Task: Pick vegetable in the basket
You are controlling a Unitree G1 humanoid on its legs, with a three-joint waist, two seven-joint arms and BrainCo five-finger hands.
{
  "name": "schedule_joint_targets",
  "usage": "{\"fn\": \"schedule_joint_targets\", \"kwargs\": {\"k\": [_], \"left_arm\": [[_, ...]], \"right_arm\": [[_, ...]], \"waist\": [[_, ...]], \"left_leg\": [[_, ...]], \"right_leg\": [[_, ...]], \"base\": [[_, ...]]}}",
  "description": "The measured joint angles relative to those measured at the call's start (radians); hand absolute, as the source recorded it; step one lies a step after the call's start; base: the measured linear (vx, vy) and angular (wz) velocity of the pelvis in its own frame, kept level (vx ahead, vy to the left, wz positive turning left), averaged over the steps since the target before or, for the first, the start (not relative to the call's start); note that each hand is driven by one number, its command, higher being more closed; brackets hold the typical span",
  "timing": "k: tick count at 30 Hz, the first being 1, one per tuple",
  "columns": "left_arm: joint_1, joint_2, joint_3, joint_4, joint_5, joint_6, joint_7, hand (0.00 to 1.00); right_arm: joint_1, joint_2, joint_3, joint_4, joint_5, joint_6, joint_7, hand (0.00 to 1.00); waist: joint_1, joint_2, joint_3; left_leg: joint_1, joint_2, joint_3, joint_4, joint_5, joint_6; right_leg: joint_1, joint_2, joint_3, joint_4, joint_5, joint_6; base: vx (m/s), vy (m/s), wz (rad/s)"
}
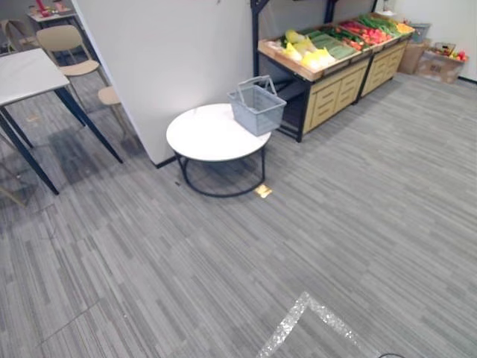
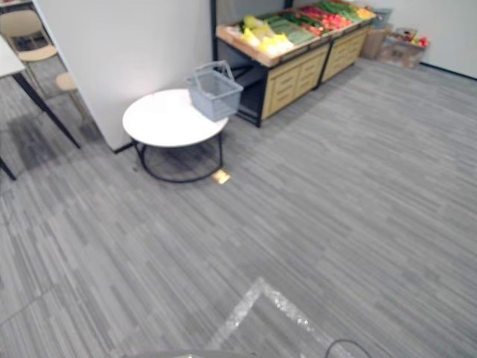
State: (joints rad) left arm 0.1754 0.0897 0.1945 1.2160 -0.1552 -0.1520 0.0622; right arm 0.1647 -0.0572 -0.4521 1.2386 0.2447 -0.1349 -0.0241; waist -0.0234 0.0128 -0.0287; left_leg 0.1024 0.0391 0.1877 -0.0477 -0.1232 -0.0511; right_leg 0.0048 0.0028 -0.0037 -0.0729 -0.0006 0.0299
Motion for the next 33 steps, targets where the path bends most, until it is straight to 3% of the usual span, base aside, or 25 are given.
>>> {"fn": "schedule_joint_targets", "kwargs": {"k": [11, 33], "left_arm": [[-0.018, -0.001, -0.004, 0.006, -0.036, -0.013, -0.001, 0.00], [-0.022, 0.001, -0.010, 0.009, -0.035, -0.013, -0.005, 0.00]], "right_arm": [[-0.031, 0.006, -0.010, -0.005, 0.000, -0.001, -0.001, 0.00], [-0.026, 0.008, -0.012, -0.007, 0.040, -0.002, 0.011, 0.00]], "waist": [[0.002, -0.001, 0.037], [0.000, 0.000, 0.038]], "left_leg": [[0.002, 0.007, 0.047, -0.002, -0.006, -0.007], [0.007, 0.023, 0.046, -0.001, -0.007, -0.009]], "right_leg": [[-0.002, 0.009, 0.033, -0.031, 0.028, 0.007], [0.005, 0.024, 0.022, -0.032, 0.028, 0.006]], "base": [[-0.03, -0.021, -0.10], [0.00, -0.023, 0.01]]}}
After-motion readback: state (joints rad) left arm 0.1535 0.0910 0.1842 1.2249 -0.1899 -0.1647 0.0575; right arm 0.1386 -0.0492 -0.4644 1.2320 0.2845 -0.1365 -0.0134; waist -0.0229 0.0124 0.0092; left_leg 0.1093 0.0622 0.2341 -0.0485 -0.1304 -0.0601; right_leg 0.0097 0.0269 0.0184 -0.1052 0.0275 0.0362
